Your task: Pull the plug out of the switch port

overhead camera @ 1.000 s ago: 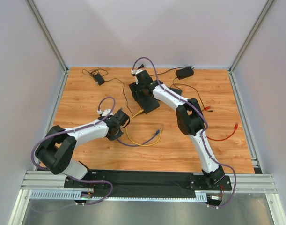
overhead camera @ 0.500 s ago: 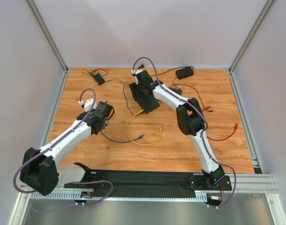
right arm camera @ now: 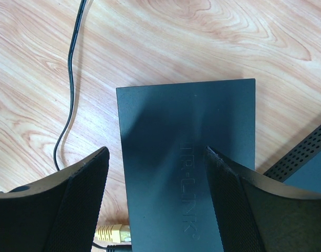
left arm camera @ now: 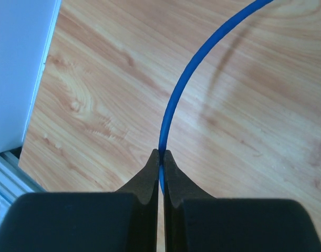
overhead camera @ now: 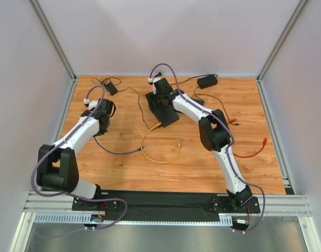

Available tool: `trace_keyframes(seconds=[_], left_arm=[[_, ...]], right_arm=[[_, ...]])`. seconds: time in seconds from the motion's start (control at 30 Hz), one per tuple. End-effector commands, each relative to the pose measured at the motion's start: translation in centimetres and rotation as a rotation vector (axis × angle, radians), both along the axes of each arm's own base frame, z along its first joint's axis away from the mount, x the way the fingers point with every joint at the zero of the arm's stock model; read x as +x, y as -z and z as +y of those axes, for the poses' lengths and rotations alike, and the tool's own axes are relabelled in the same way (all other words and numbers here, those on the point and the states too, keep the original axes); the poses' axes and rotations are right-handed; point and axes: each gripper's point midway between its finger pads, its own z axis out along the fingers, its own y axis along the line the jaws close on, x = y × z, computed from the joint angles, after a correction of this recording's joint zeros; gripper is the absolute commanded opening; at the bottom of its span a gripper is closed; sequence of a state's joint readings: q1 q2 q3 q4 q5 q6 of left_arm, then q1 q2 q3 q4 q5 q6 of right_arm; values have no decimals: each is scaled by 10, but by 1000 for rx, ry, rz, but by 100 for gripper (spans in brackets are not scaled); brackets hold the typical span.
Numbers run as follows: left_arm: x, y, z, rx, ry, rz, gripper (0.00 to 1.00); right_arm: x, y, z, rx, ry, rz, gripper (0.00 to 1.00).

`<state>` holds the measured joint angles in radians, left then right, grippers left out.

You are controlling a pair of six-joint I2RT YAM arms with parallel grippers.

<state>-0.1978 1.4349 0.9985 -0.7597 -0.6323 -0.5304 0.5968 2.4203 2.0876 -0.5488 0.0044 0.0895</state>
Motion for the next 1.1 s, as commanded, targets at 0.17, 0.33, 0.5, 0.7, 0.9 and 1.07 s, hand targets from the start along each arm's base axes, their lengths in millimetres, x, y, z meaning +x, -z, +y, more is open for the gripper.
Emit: trace_keyframes(seconds=[0.17,0.33,0.5,0.7,0.9,1.07], left_arm=[[37,36,48,134,-120,99,0],[45,40,66,139,-207,82,0],[58,40,66,116,-255,36,0],[48,16,65,77,-303,-101,49],[44,-36,51,-46,-270,-305,57],[71,-84,-16,-313,56,-566,48]], right_arm=[[-18,21,-8,-19,-2,101,75],[-19,19,-6,-5,-5,104,75],[-19,18,-5,3,-6,106,75],[-18,9,-1,20,-22,89,75],[-18,10,-4,-6,-32,90,75],[-15,-2,-3,18,-17,65,75]])
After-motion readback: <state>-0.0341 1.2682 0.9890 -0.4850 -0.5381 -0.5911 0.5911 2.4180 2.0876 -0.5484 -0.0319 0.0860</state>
